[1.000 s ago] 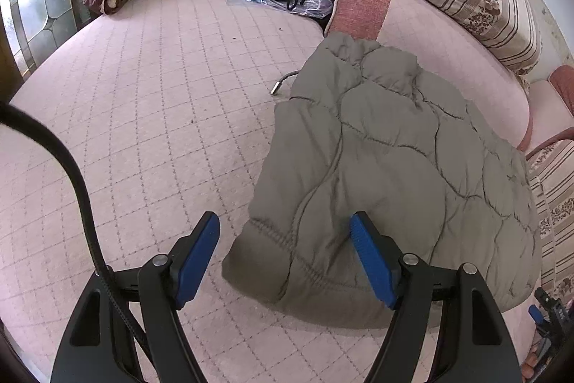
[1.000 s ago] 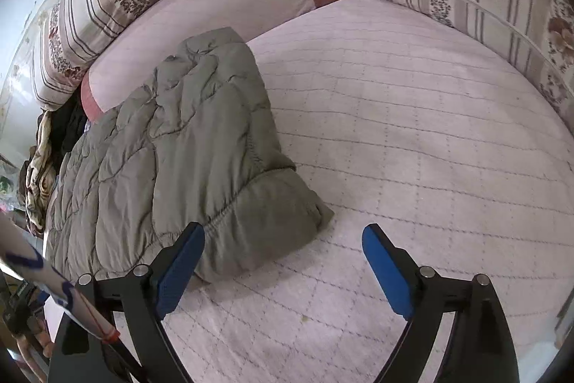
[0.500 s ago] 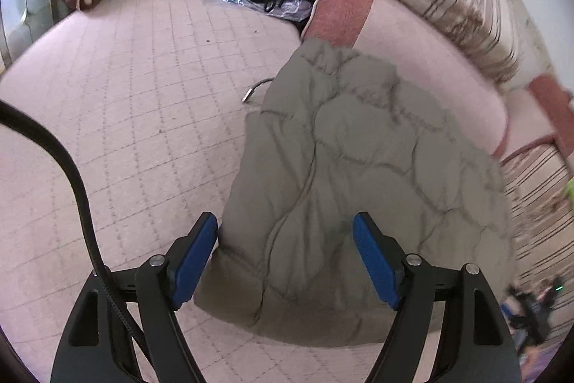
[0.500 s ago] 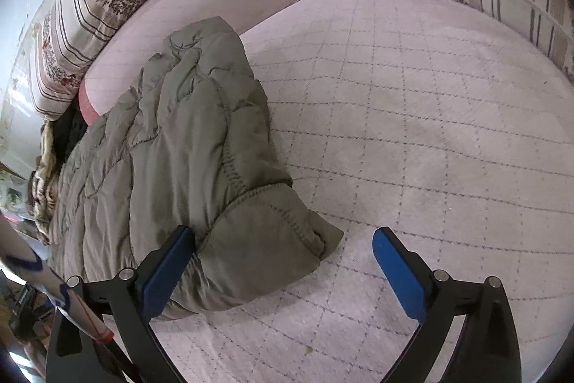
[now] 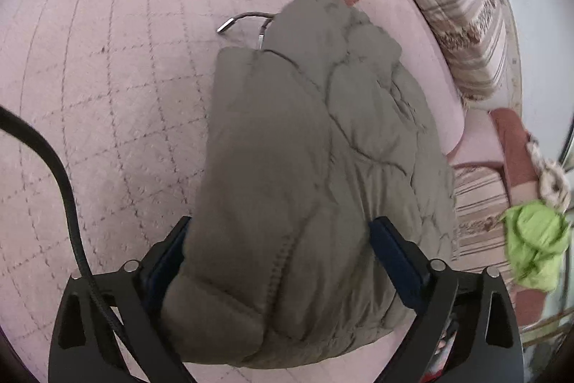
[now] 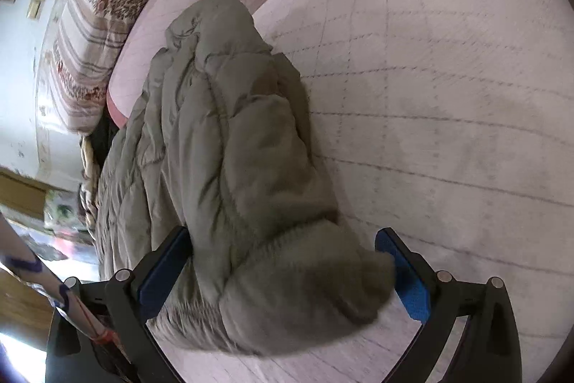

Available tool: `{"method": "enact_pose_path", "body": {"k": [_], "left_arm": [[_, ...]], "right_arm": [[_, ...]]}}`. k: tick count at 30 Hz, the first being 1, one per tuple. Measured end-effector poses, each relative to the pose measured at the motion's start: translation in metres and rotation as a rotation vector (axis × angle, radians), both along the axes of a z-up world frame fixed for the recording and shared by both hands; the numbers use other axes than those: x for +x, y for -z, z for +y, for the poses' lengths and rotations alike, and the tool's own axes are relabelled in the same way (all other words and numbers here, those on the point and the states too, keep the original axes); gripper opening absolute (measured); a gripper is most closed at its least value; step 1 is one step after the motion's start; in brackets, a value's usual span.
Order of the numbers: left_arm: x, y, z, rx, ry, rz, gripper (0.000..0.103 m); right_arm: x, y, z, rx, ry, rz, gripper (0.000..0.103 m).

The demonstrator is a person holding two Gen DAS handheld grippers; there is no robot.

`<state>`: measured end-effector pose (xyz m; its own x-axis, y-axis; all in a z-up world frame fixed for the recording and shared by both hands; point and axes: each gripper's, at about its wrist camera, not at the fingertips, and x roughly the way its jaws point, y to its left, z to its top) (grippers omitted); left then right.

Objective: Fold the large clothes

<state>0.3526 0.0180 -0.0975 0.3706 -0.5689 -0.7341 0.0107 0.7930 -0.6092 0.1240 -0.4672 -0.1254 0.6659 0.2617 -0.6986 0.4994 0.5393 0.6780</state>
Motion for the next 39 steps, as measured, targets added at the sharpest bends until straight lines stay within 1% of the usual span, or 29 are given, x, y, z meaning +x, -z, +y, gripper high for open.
{"method": "enact_pose_path", "body": {"k": [7,11,12,13,14,15,16,17,18,19,20,21,23,29,39], "left_arm": [[0.005,0.008,0.006,-0.065,-0.026,0.025,0.098],[0.003,0.012,0.009,-0.052,-0.040,0.030,0.100],[0.003,0.011,0.008,-0.047,-0.037,0.029,0.099],[0.002,0.009,0.008,-0.043,-0.035,0.027,0.095],[0.001,0.005,0.008,-0.037,-0.034,0.025,0.084],[-0.001,0.000,0.007,-0.026,-0.027,0.018,0.073],[-0.003,-0.006,0.006,-0.012,-0.021,0.005,0.069],[-0.005,-0.012,0.006,-0.001,-0.018,-0.005,0.061],[-0.007,-0.017,0.005,0.013,-0.015,-0.018,0.055],[-0.010,-0.023,0.003,0.030,-0.010,-0.035,0.053],[-0.013,-0.027,0.001,0.049,-0.007,-0.051,0.050],[-0.015,-0.031,-0.002,0.067,-0.004,-0.063,0.048],[-0.020,-0.036,-0.004,0.093,-0.001,-0.075,0.046],[-0.036,-0.046,-0.004,0.129,0.010,-0.093,0.044],[-0.056,-0.061,-0.012,0.182,0.026,-0.131,0.043]], "right_arm": [[0.022,0.003,0.000,-0.008,-0.006,0.011,0.103],[0.027,0.006,-0.003,0.008,0.013,0.015,0.103],[0.027,0.006,-0.004,0.017,0.017,0.018,0.103],[0.025,0.005,-0.004,0.022,0.021,0.016,0.101],[0.024,0.004,-0.004,0.026,0.020,0.012,0.094],[0.021,0.003,-0.004,0.028,0.018,0.006,0.089],[0.018,-0.001,-0.003,0.031,0.015,-0.003,0.079],[0.016,-0.004,-0.003,0.033,0.009,-0.010,0.067],[0.014,-0.006,-0.002,0.033,0.003,-0.014,0.062],[0.012,-0.012,0.000,0.020,-0.004,-0.014,0.056],[0.011,-0.015,0.002,0.006,-0.009,-0.011,0.051],[0.011,-0.018,0.005,-0.008,-0.012,-0.007,0.050],[0.009,-0.023,0.009,-0.037,-0.014,0.002,0.046],[0.001,-0.035,0.015,-0.075,-0.018,0.019,0.042],[-0.013,-0.056,0.022,-0.126,-0.056,0.025,0.039]]}}
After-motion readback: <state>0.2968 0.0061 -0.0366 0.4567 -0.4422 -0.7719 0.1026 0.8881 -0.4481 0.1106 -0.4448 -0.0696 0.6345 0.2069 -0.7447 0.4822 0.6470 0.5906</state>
